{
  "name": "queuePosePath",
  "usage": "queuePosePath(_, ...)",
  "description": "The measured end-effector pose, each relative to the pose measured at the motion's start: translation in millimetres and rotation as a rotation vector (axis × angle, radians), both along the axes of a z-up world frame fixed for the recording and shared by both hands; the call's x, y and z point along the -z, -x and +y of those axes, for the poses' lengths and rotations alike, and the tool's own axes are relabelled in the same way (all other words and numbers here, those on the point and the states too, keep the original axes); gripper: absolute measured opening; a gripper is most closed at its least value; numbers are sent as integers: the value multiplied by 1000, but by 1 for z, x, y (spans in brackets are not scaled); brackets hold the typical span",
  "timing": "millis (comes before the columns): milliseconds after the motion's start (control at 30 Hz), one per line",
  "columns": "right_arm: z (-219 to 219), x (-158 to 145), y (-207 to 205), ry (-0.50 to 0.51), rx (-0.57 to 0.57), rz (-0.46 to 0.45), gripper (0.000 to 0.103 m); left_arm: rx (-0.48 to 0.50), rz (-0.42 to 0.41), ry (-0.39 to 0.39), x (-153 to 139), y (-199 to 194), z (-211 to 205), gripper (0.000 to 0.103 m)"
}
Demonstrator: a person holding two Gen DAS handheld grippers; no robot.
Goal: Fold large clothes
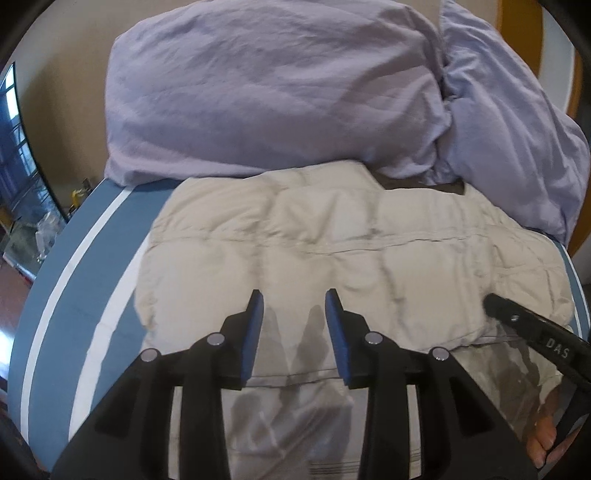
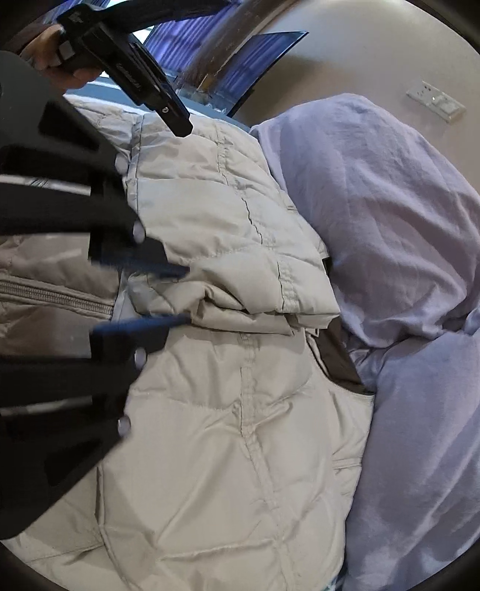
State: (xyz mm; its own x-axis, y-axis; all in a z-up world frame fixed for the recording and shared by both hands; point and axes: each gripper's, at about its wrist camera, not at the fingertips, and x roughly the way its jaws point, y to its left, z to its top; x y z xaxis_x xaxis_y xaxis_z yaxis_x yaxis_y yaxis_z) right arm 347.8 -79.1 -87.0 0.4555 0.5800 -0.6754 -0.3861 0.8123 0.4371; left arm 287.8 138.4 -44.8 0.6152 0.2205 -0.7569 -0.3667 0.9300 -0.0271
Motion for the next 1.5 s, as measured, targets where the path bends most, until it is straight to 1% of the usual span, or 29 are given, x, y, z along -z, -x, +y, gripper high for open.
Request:
queuePosePath(33, 0, -3, 4, 15, 13, -27, 12, -8, 2, -2, 1, 2, 5, 36)
queuePosePath(100, -4, -5, 7, 14, 27, -47, 11, -14, 4, -9, 2, 4, 8, 36)
queuePosePath(200, -14, -8, 10, 3, 60, -51, 10, -18, 7, -15, 4, 5, 10, 38)
queuePosePath(367, -27, -4, 15, 18, 112, -43, 9, -17, 12, -29, 9, 6, 11, 39)
queuePosePath(533, -22, 9, 17, 76, 110, -34, 9, -16, 19, -44, 15, 3, 10, 39)
queuePosePath(667, -19, 13, 16, 99, 105, -36, 10, -16, 21, -67, 18, 3, 9, 42)
queuePosePath(800, -18, 15, 15, 111, 96, -34, 10, -17, 16, -84, 17, 5, 7, 42)
queuePosePath(833, -18, 14, 15, 113, 92, -36, 14, -16, 13, -91, 16, 7, 6, 42)
queuePosePath(867, -18, 13, 15, 114, 89, -36, 15, -16, 10, -97, 15, 9, 5, 45)
queuePosePath(900, -19, 12, 15, 116, 87, -37, 19, -16, 4, -107, 13, 11, 4, 49)
queuePosePath(933, -20, 10, 16, 120, 85, -39, 29, -17, -4, -121, 11, 15, 3, 51)
queuePosePath(967, -21, 8, 18, 124, 87, -38, 35, -18, -12, -134, 9, 19, 1, 55)
queuePosePath(1000, -23, 6, 19, 122, 90, -38, 48, -17, -18, -145, 7, 23, 0, 58)
queuePosePath(1033, -27, 4, 22, 110, 89, -36, 57, -15, -28, -158, 4, 29, -2, 60)
queuePosePath(1100, -31, -1, 27, 103, 88, -42, 60, -12, -41, -176, 0, 39, -4, 66)
queuePosePath(1133, -34, -4, 31, 111, 88, -51, 63, -7, -50, -190, -2, 46, -6, 67)
queuePosePath(1200, -39, -9, 39, 126, 89, -61, 69, -2, -59, -208, -5, 59, -8, 75)
queuePosePath(1233, -45, -11, 45, 130, 90, -68, 69, 4, -62, -206, -7, 70, -8, 77)
queuePosePath(1300, -56, -15, 54, 140, 83, -78, 71, 16, -67, -189, -8, 87, -6, 85)
queuePosePath(1500, -112, -18, 91, 207, 78, -107, 83, 43, -70, -96, -7, 150, 17, 87)
